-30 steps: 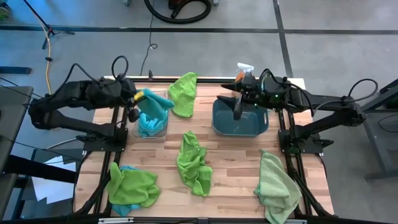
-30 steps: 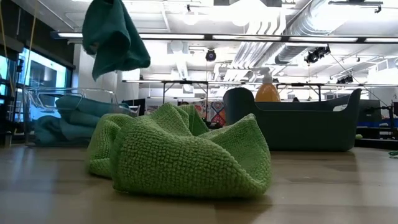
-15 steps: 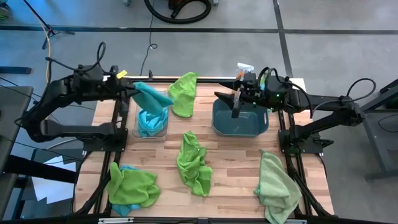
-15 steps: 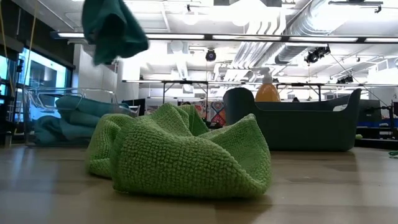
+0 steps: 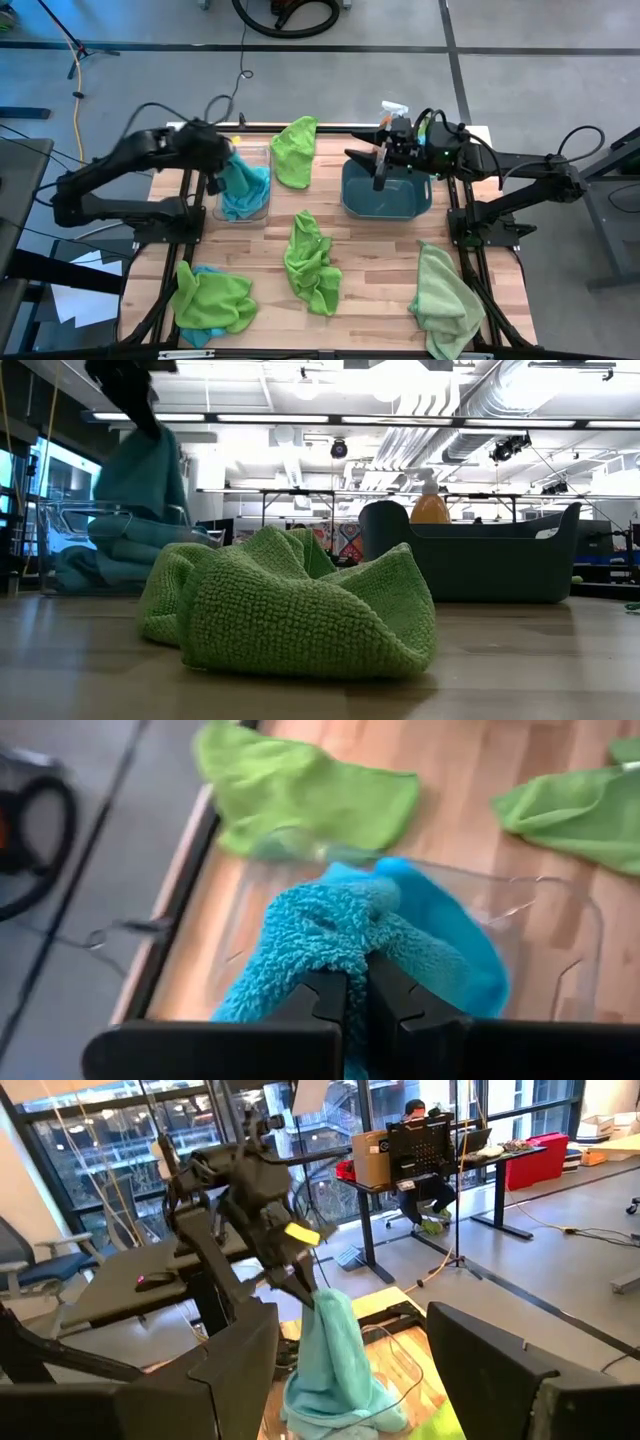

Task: Sort microfiber towel by color & place in baskets
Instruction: Put the blue microfiber towel into the transparent bin

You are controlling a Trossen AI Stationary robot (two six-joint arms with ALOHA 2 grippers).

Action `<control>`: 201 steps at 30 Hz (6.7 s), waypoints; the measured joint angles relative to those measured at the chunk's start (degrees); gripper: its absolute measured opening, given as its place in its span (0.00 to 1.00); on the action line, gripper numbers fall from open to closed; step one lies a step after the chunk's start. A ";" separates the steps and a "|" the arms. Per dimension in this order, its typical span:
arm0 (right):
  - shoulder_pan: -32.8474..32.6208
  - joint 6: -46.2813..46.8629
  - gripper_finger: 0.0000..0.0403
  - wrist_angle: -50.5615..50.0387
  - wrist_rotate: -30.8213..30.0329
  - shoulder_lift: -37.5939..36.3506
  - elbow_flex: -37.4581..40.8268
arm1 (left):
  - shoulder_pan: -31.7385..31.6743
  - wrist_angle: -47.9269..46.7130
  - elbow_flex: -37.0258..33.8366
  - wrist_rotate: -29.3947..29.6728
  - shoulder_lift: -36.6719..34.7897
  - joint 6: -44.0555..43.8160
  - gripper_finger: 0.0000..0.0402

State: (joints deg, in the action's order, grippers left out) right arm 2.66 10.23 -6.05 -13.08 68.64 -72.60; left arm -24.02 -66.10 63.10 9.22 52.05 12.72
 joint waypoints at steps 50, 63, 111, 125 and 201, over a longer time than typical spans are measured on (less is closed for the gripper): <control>0.00 -1.09 0.63 -7.32 -0.26 -0.04 -0.02 | -4.24 31.40 -23.45 -8.80 32.48 4.40 0.02; 0.00 -1.22 0.63 -7.58 -0.26 -0.04 -0.02 | -4.53 21.63 -15.90 -8.56 32.48 4.08 0.39; 2.40 13.09 0.63 -17.70 -14.23 -0.04 -0.09 | -4.74 58.43 -21.17 -20.61 -8.99 -29.80 0.62; 20.70 43.89 0.63 -60.13 -17.73 -0.08 0.61 | -5.60 67.79 -23.96 -18.92 -8.56 -28.40 0.62; 51.98 47.79 0.00 -23.78 2.88 -16.02 35.98 | -6.04 67.26 -23.90 -10.94 -8.56 -23.03 0.62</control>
State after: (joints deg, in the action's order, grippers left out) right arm 54.63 58.02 -29.83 -10.20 52.62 -36.62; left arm -30.06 1.16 39.20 -1.72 43.48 -10.31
